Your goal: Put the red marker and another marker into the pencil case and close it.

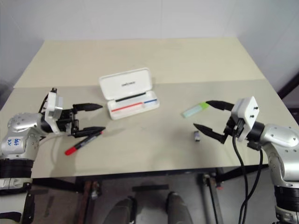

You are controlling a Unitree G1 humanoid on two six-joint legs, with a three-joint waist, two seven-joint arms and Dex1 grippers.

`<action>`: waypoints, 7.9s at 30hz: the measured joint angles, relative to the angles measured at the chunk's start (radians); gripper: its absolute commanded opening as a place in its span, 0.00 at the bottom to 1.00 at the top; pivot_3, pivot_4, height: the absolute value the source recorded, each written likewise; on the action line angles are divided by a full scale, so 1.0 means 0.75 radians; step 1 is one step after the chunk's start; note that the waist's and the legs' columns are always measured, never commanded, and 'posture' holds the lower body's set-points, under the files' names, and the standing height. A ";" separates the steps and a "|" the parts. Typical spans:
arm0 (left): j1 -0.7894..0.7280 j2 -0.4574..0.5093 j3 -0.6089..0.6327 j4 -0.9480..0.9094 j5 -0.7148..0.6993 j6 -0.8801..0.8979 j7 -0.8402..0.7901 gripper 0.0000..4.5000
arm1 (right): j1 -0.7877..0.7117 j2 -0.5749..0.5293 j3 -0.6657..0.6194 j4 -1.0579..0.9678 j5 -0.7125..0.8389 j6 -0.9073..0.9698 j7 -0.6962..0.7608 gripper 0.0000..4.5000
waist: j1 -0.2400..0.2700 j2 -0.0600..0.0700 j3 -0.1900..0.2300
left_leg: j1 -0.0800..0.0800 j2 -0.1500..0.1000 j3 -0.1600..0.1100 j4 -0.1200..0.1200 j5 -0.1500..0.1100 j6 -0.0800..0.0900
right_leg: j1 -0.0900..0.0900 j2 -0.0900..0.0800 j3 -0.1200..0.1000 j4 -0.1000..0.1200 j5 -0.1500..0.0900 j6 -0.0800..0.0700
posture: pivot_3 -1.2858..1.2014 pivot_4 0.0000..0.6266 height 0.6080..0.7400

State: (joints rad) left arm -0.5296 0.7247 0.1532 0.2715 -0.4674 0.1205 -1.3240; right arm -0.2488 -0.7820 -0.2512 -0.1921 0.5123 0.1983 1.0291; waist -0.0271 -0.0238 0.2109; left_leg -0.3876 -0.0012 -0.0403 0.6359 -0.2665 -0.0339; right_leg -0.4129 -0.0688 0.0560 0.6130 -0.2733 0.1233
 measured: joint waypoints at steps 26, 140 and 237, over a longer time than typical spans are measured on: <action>-0.232 -0.140 -0.155 0.318 0.294 -0.224 0.218 0.35 | -0.041 0.082 0.154 -0.143 0.021 0.097 -0.080 1.00 | 0.010 0.000 0.000 | -0.001 -0.001 -0.001 0.007 0.000 0.000 | 0.000 0.001 -0.001 0.004 0.000 0.001 | 0.52 0.24 1.00; 0.068 -0.265 -0.319 -0.249 0.303 -0.102 0.181 0.64 | -0.213 0.226 0.327 -0.219 0.019 0.144 -0.114 1.00 | 0.029 -0.001 0.000 | -0.003 0.000 -0.002 0.016 -0.002 0.003 | 0.000 0.000 0.001 0.008 0.000 0.001 | 0.52 0.24 1.00; -0.374 -0.376 -0.442 0.450 0.501 -0.400 0.250 0.13 | -0.065 0.260 0.322 -0.391 0.018 0.179 -0.324 1.00 | 0.031 -0.001 0.000 | -0.004 -0.004 -0.002 0.002 0.002 0.004 | 0.000 -0.004 -0.005 -0.003 0.002 0.001 | 0.52 0.24 1.00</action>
State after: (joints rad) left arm -0.8098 0.4424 -0.1783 0.6090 -0.0913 -0.1795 -1.1365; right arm -0.2978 -0.5870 -0.0096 -0.4853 0.5261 0.3327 0.7859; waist -0.0036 -0.0243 0.2109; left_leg -0.3909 -0.0041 -0.0421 0.6374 -0.2652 -0.0309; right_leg -0.4133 -0.0719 0.0521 0.6107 -0.2717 0.1240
